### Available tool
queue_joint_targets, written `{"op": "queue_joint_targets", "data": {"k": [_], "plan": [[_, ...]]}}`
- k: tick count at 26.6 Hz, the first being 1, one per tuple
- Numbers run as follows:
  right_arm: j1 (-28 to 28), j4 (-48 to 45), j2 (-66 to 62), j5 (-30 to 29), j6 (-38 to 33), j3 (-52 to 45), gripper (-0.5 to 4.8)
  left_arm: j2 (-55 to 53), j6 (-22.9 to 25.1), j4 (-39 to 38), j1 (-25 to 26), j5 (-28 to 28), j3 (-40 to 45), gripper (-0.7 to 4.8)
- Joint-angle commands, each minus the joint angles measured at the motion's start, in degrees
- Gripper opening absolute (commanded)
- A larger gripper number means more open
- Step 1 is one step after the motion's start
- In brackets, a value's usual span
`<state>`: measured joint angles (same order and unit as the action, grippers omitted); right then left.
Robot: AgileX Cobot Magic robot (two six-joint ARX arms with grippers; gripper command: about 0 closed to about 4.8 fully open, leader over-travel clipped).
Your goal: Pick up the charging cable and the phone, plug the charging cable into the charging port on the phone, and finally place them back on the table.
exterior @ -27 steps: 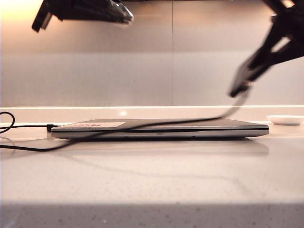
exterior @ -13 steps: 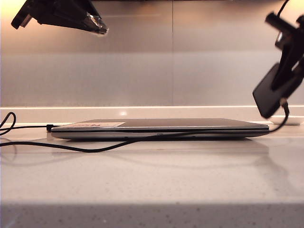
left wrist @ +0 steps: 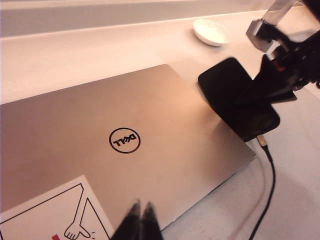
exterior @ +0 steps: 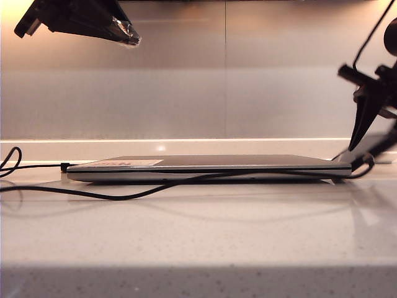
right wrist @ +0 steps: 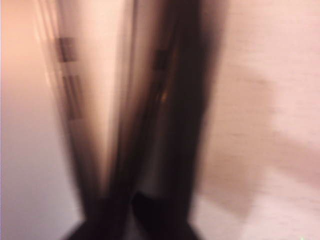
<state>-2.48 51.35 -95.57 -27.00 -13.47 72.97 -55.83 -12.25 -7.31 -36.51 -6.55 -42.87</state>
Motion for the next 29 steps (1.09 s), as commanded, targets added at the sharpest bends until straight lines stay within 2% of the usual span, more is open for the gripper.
{"op": "queue_joint_targets", "data": {"k": [1, 5, 9, 10, 11, 12, 15, 21, 24, 29], "plan": [[-0.04, -0.02, 0.57, 4.44, 2.03, 0.20, 2.03, 0.20, 0.24, 0.52, -0.02, -0.13, -0.33, -0.06], [-0.04, 3.08, 0.57, 8.13, 3.48, 1.03, 2.03, 0.20, 0.24, 0.52, -0.02, -0.13, -0.33, -0.06], [-0.04, 9.33, 0.57, 13.68, 5.16, 6.60, 2.00, 0.20, 0.28, 0.52, -0.02, -0.13, -0.35, -0.06], [-0.02, 10.54, 0.59, 14.93, 5.14, 7.85, 1.71, 0.20, 0.28, 0.52, -0.02, -0.13, -0.35, -0.06], [0.07, 11.56, 0.61, 15.78, 5.14, 8.83, 1.20, 0.22, 0.28, 0.50, -0.02, -0.13, -0.35, -0.06], [0.52, 13.09, 1.03, 17.18, 5.18, 10.14, 0.32, 0.48, 0.28, 0.33, -0.02, -0.13, -0.35, -0.06], [2.75, 13.73, 5.40, 21.03, 5.22, 10.08, -0.01, 2.95, 0.24, -1.16, 0.04, -0.13, -0.37, -0.06], [7.37, 5.95, 16.33, 21.11, 6.03, 6.23, -0.01, 9.86, 0.28, -4.50, 0.11, -0.13, -0.33, -0.06], [9.46, -2.29, 26.08, 21.16, 5.95, -1.62, -0.01, 13.68, 2.67, -8.61, 0.33, -0.15, -0.20, -0.06], [11.13, -8.20, 36.15, 24.52, 5.97, -11.61, -0.01, 16.85, 3.74, -11.98, 0.33, -0.13, 2.45, -0.06]]}}
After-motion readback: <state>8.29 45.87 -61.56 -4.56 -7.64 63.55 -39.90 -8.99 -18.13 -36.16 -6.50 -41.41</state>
